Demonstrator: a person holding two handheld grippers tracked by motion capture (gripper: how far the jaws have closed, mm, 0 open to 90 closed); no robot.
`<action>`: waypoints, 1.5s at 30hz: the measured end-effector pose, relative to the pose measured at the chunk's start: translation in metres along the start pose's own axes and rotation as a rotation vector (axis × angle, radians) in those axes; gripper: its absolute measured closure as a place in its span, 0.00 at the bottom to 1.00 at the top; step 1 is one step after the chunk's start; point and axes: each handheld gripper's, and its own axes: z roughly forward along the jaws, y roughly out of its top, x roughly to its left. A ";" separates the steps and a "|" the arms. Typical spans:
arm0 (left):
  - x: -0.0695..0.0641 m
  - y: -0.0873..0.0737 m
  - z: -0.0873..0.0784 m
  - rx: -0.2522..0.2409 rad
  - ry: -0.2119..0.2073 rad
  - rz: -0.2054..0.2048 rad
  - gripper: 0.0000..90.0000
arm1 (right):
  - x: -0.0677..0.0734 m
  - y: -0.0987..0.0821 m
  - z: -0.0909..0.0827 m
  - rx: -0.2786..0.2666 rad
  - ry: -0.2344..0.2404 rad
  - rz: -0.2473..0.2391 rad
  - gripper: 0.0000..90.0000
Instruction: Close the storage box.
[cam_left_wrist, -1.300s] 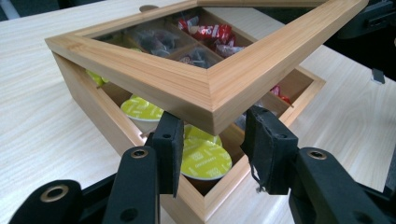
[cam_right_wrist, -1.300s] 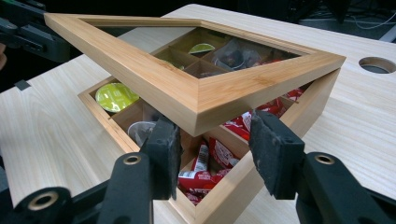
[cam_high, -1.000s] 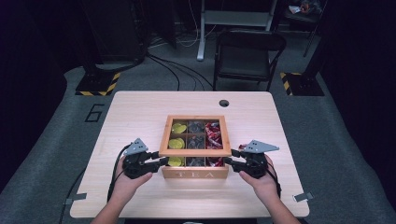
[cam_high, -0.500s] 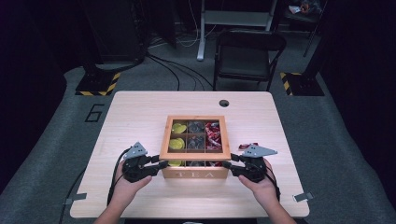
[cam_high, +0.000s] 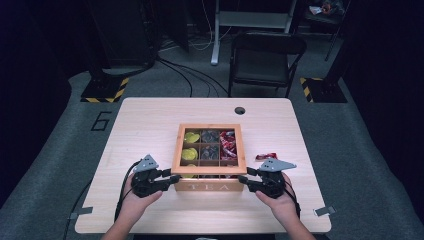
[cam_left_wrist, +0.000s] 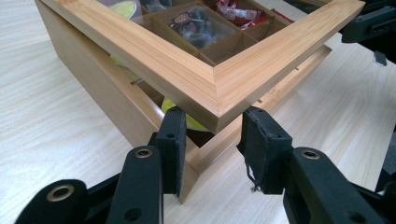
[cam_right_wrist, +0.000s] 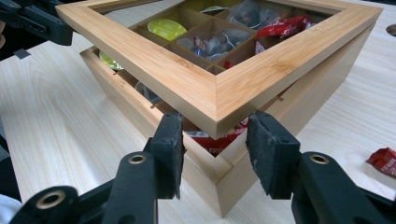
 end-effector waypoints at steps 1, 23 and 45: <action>0.000 -0.001 0.000 0.004 -0.002 -0.003 0.68 | 0.000 -0.001 0.000 -0.001 0.000 -0.001 0.63; 0.001 -0.010 0.000 0.031 -0.004 -0.016 0.68 | 0.000 -0.009 0.002 0.046 0.006 0.002 0.62; 0.014 -0.013 -0.014 -0.010 0.043 -0.057 0.59 | -0.016 -0.013 -0.011 -0.005 -0.029 0.063 0.57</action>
